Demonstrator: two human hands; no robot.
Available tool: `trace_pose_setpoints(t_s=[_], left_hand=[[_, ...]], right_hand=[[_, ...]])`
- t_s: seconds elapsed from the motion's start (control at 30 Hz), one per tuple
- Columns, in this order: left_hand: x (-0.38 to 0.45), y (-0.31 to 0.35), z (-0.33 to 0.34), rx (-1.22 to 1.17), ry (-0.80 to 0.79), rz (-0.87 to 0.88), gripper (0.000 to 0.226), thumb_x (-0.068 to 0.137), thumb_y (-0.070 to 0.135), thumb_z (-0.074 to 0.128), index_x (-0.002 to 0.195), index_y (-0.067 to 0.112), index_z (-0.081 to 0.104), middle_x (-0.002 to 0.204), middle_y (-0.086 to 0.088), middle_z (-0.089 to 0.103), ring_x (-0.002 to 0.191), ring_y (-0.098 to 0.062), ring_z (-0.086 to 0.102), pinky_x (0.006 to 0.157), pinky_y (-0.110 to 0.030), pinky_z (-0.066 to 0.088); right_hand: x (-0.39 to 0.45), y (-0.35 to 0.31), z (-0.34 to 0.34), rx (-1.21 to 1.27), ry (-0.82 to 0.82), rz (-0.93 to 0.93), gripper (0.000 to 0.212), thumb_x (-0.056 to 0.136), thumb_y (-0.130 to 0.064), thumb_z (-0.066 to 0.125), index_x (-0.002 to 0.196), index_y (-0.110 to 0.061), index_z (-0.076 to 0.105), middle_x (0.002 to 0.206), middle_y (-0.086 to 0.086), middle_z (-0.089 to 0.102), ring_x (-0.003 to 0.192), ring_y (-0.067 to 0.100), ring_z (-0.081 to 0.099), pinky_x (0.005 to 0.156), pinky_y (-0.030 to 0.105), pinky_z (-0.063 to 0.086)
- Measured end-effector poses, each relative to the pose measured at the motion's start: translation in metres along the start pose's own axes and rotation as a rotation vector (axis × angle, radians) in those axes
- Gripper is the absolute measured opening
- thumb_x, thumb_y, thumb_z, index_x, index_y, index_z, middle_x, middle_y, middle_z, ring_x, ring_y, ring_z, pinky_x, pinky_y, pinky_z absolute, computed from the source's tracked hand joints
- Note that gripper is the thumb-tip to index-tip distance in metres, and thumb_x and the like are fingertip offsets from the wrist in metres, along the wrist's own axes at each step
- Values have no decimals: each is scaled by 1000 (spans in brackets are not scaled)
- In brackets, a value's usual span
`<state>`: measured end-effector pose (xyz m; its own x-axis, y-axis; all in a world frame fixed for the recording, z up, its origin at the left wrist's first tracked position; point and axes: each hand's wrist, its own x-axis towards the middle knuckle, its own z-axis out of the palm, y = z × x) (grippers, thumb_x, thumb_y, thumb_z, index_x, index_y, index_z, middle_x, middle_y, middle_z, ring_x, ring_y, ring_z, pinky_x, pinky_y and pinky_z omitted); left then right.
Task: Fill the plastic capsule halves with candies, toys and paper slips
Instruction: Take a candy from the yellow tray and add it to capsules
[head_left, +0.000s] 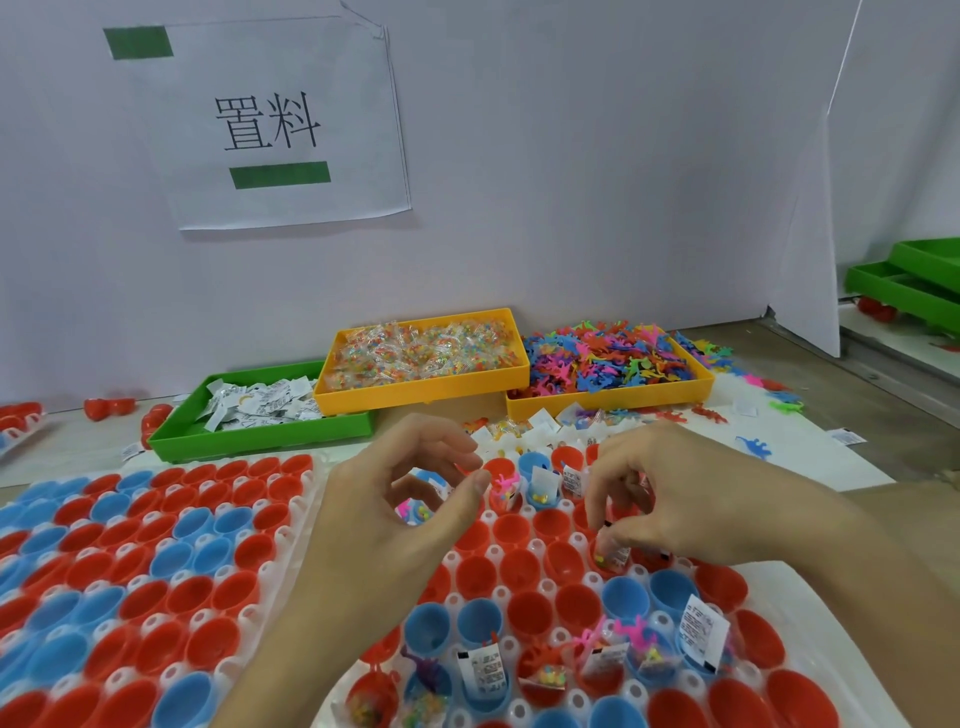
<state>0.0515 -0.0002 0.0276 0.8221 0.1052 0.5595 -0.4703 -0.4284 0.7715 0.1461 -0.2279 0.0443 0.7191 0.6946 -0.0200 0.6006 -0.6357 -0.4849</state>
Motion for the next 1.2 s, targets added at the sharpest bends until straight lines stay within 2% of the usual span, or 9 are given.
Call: trace_pose_setpoints(t_s=[0.23, 0.43, 0.5, 0.63, 0.7, 0.83, 0.9, 1.0, 1.2], left_hand=[[0, 0, -1, 23, 2, 5, 12, 82, 20, 74, 92, 21, 68, 87, 2, 70, 81, -19, 67, 63, -26, 53], [0, -1, -3, 22, 18, -2, 11, 85, 18, 75, 91, 23, 68, 88, 0, 71, 81, -18, 68, 64, -25, 53], [1, -1, -4, 25, 33, -13, 8, 85, 23, 74, 90, 23, 68, 87, 1, 71, 81, -17, 68, 65, -27, 54], [2, -4, -5, 45, 74, -47, 5, 85, 18, 71, 87, 21, 68, 83, 1, 69, 79, -16, 66, 65, -33, 55], [3, -7, -6, 62, 102, -76, 10, 87, 10, 69, 86, 19, 68, 81, 1, 69, 77, -15, 66, 65, -37, 54], [4, -12, -9, 94, 134, -126, 10, 89, 9, 66, 86, 18, 68, 82, 2, 70, 79, -15, 67, 69, -37, 55], [5, -13, -9, 111, 146, -137, 10, 89, 10, 65, 85, 19, 68, 82, 2, 70, 79, -15, 67, 69, -37, 55], [5, -14, -10, 141, 149, -146, 11, 90, 11, 65, 84, 20, 68, 79, 2, 70, 78, -15, 67, 69, -37, 56], [4, -13, -9, 148, 142, -148, 11, 90, 10, 65, 84, 18, 68, 78, 1, 70, 78, -16, 67, 70, -39, 57]], right_hand=[[2, 6, 1, 22, -6, -18, 8, 75, -37, 85, 76, -41, 78, 88, -30, 56, 86, -5, 52, 66, 22, 45], [-4, 11, -13, 162, 36, -76, 12, 81, -30, 81, 79, -41, 80, 80, -13, 67, 74, 3, 58, 65, 14, 44], [-7, 20, -25, 197, 155, -65, 18, 86, -24, 76, 81, -41, 79, 78, -17, 71, 72, 2, 62, 64, 10, 44], [-9, 75, -40, 88, 567, 255, 19, 93, -14, 66, 92, -29, 78, 75, -16, 71, 69, 4, 64, 55, 16, 42], [-13, 105, -41, 34, 620, 498, 19, 93, -10, 64, 92, -25, 76, 89, -3, 73, 78, 11, 64, 63, 24, 44], [-19, 127, -39, 9, 484, 753, 12, 86, -19, 74, 79, -27, 70, 108, 9, 70, 98, 27, 62, 88, 35, 50], [-18, 127, -36, 25, 407, 785, 11, 82, -21, 81, 76, -24, 71, 104, 7, 69, 97, 25, 62, 82, 31, 49], [-14, 124, -31, 67, 321, 801, 11, 80, -17, 83, 76, -19, 72, 84, 5, 73, 78, 18, 66, 69, 27, 51], [-9, 125, -25, 44, 296, 760, 16, 81, -12, 81, 73, -22, 72, 82, 3, 71, 78, 15, 63, 58, 25, 43]])
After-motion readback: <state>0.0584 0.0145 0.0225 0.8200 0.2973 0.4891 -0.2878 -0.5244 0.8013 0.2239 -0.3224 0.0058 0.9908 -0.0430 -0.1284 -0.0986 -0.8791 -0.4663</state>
